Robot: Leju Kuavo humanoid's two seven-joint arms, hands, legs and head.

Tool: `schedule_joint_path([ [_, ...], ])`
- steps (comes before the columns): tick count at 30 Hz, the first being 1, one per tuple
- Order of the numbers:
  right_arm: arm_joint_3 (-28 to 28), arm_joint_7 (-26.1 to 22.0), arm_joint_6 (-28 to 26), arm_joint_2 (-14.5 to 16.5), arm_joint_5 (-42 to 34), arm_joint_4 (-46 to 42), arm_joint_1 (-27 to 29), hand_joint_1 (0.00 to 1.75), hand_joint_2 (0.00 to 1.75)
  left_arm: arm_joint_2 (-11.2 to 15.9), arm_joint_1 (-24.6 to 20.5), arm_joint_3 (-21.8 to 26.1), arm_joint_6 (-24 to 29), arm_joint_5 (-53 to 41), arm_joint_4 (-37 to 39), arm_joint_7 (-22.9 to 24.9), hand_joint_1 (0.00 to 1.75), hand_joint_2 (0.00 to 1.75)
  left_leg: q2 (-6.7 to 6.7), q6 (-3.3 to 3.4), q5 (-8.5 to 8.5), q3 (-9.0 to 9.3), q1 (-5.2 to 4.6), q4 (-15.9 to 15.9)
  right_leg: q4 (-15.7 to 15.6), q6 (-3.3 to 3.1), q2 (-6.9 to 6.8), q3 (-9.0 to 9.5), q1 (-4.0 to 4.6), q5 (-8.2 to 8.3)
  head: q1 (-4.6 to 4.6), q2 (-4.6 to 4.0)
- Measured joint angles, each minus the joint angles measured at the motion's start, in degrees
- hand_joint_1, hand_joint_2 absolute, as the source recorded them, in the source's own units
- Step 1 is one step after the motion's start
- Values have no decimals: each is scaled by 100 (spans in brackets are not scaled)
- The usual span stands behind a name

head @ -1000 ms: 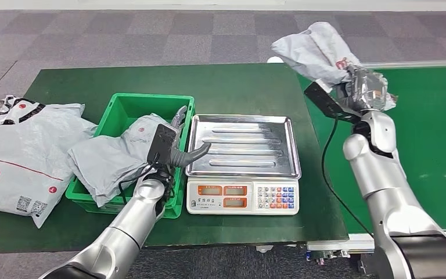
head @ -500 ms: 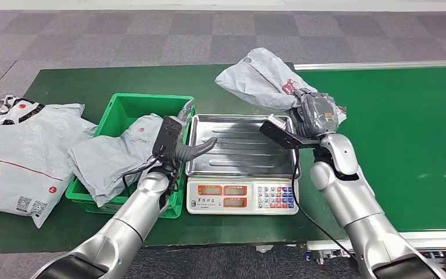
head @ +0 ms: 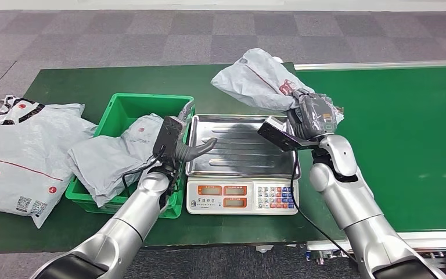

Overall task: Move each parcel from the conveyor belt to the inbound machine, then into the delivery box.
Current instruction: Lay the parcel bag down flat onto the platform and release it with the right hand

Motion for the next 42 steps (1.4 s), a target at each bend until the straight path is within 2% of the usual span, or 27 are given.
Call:
schedule_joint_path([
  [6,297,-14,74,8,17,-395,296,175,175,3,-8,-9,119,67,2,-43,0,175,-1,0,0,0,1,-1,0,0,-1,0,1,-1,0,0],
  [10,489,187,204,22,146,-736,583,0,175,5,-3,-39,164,72,-3,-50,0,175,-2,0,-1,-1,1,-1,0,-1,-2,0,1,-2,0,0],
  [13,552,542,439,42,359,-993,843,0,175,2,1,-87,170,44,-20,-3,0,175,-3,0,-1,-1,0,-1,0,-1,-4,0,0,-3,0,0],
  [15,553,588,485,49,397,-1116,1012,0,175,1,8,-99,171,17,-46,32,0,175,-3,0,-1,-2,0,-1,0,-1,-3,0,0,-3,0,0],
  [33,550,273,689,77,133,-1235,1168,0,175,3,57,-101,186,-86,-139,67,0,175,-1,0,0,-2,0,-1,0,-1,-1,0,0,-1,0,0],
  [37,482,-39,783,77,-460,-1211,1088,0,175,6,74,-101,190,-87,-159,44,0,175,-1,0,0,-2,0,0,0,0,-1,0,-1,-1,0,0],
  [42,221,-714,1026,77,-1862,-1102,829,0,175,9,70,-101,190,-79,-171,38,0,175,-2,-2,3,-1,0,0,0,1,-2,1,0,2,0,0],
])
